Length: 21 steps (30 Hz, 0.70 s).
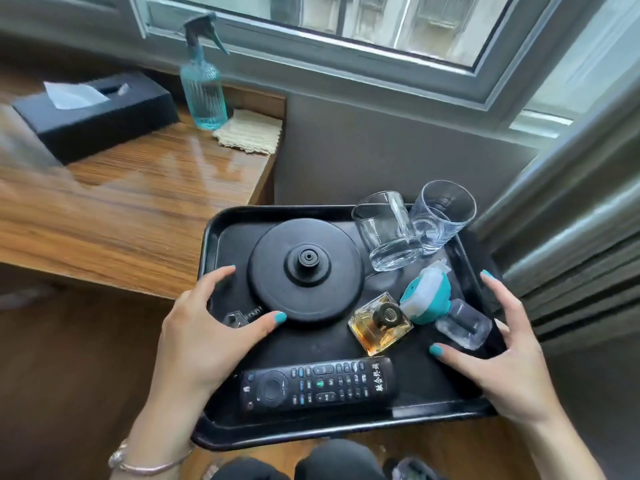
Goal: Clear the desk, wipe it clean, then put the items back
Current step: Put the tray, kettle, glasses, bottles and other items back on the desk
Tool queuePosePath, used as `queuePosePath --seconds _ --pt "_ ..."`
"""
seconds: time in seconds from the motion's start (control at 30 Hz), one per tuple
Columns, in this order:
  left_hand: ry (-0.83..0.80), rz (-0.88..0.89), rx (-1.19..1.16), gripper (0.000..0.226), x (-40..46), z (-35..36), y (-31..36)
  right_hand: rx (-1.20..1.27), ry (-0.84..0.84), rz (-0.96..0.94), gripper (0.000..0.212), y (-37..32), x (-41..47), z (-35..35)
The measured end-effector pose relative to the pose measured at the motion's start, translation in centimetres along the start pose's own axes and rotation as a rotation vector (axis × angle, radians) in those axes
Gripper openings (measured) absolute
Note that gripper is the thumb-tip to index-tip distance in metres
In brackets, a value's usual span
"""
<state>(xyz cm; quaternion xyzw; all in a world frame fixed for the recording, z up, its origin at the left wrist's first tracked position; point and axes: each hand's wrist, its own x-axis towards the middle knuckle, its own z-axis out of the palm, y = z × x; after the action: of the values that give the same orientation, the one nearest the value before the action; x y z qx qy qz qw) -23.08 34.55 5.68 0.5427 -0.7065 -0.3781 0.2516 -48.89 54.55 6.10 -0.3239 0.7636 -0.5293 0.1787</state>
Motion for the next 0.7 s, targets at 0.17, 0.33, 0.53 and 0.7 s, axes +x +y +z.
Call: queuePosePath --seconds 0.17,0.33,0.53,0.7 --pt "0.050 0.005 0.001 0.084 1.8 -6.6 -3.0 0.051 0.005 -0.017 0.101 -3.0 -1.8 6.7" --pt "0.112 0.002 0.027 0.088 4.7 -14.3 -7.4 0.087 -0.082 -0.090 0.100 -5.9 -2.4 15.1" --pt "0.156 -0.059 0.051 0.091 8.0 -21.4 -11.8 0.066 -0.163 -0.102 0.098 -9.6 -0.9 23.8" --pt "0.204 -0.105 0.031 0.091 11.9 -25.3 -14.9 0.033 -0.226 -0.105 0.099 -11.7 2.4 30.2"
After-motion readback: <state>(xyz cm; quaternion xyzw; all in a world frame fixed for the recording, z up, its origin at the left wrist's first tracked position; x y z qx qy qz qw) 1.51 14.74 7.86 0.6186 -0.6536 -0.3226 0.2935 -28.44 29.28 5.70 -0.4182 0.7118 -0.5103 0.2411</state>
